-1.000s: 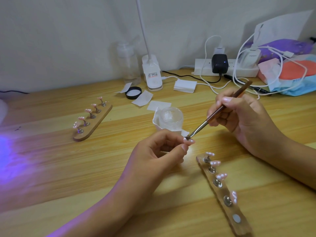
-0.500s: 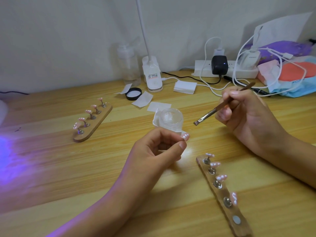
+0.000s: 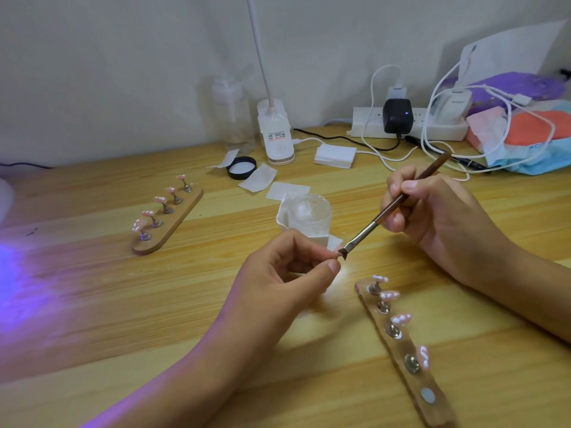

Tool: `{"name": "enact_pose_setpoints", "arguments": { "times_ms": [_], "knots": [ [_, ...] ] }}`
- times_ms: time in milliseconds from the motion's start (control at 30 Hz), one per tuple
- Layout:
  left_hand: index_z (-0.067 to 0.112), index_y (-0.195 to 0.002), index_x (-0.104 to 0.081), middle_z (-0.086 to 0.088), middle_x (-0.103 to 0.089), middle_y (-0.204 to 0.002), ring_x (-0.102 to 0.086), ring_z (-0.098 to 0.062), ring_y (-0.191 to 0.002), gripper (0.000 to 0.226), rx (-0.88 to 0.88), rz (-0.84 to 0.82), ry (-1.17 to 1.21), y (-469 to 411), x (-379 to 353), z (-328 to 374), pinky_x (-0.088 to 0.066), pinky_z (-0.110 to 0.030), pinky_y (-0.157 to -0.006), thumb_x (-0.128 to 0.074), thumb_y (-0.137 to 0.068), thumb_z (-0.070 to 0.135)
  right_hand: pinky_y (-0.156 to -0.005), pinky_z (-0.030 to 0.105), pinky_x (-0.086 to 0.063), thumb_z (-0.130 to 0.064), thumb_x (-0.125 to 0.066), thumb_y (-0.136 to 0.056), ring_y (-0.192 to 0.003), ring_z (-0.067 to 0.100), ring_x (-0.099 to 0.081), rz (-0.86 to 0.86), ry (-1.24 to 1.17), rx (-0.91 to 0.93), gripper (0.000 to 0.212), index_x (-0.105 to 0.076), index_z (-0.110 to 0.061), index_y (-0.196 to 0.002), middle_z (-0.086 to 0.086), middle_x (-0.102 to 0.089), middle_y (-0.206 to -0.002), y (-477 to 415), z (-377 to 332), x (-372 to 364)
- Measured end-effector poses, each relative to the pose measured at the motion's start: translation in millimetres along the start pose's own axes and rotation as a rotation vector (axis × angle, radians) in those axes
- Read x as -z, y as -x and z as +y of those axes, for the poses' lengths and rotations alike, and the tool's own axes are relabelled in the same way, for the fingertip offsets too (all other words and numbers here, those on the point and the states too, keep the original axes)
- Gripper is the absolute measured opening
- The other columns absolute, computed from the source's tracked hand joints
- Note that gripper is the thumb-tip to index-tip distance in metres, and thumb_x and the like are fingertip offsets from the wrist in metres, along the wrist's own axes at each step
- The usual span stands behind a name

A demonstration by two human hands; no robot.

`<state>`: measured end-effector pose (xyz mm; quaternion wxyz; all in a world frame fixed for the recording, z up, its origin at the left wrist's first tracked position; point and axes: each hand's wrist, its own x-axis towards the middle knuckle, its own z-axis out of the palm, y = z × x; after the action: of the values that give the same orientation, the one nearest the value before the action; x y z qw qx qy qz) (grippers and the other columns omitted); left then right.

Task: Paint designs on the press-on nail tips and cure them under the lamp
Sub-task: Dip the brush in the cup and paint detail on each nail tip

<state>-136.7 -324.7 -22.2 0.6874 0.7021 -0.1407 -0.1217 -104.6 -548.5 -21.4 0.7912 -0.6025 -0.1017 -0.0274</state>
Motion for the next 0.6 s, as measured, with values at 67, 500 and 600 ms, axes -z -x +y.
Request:
{"name": "enact_pose_setpoints", "arguments": {
  "times_ms": [67, 500, 600],
  "knots": [
    [0.03, -0.075, -0.07, 0.009, -0.07, -0.08, -0.055, -0.004, -0.067, 0.002, -0.002, -0.003, 0.003, -0.3, -0.2, -0.5, -0.045, -0.014, -0.062, -0.072, -0.075, 0.028, -0.055, 0.018, -0.047, -0.015, -0.047, -0.084, -0.054, 0.011, -0.053, 0.045, 0.013, -0.001, 0.015, -0.058, -0.016, -0.075, 0.001, -0.055, -0.063, -0.4, 0.1, 0.4],
    [0.028, -0.073, -0.069, 0.004, -0.061, -0.07, -0.052, -0.002, -0.057, 0.006, -0.032, -0.03, -0.062, 1.4, -2.6, -0.4, -0.041, -0.011, -0.055, -0.072, -0.074, 0.023, -0.05, 0.02, -0.044, -0.016, -0.045, -0.084, -0.048, 0.012, -0.05, 0.026, -0.003, 0.023, 0.023, -0.061, -0.021, -0.069, 0.0, -0.051, -0.053, 0.5, -2.3, -1.6],
    [0.03, -0.072, -0.068, 0.011, -0.059, -0.067, -0.051, -0.002, -0.059, 0.009, -0.038, -0.035, -0.071, 0.4, -3.0, -1.3, -0.041, -0.011, -0.056, -0.071, -0.074, 0.022, -0.052, 0.02, -0.046, -0.015, -0.044, -0.086, -0.05, 0.013, -0.051, -0.026, 0.045, 0.03, 0.023, -0.06, -0.021, -0.071, 0.001, -0.053, -0.053, 1.8, -1.3, -1.9]
  ]
}}
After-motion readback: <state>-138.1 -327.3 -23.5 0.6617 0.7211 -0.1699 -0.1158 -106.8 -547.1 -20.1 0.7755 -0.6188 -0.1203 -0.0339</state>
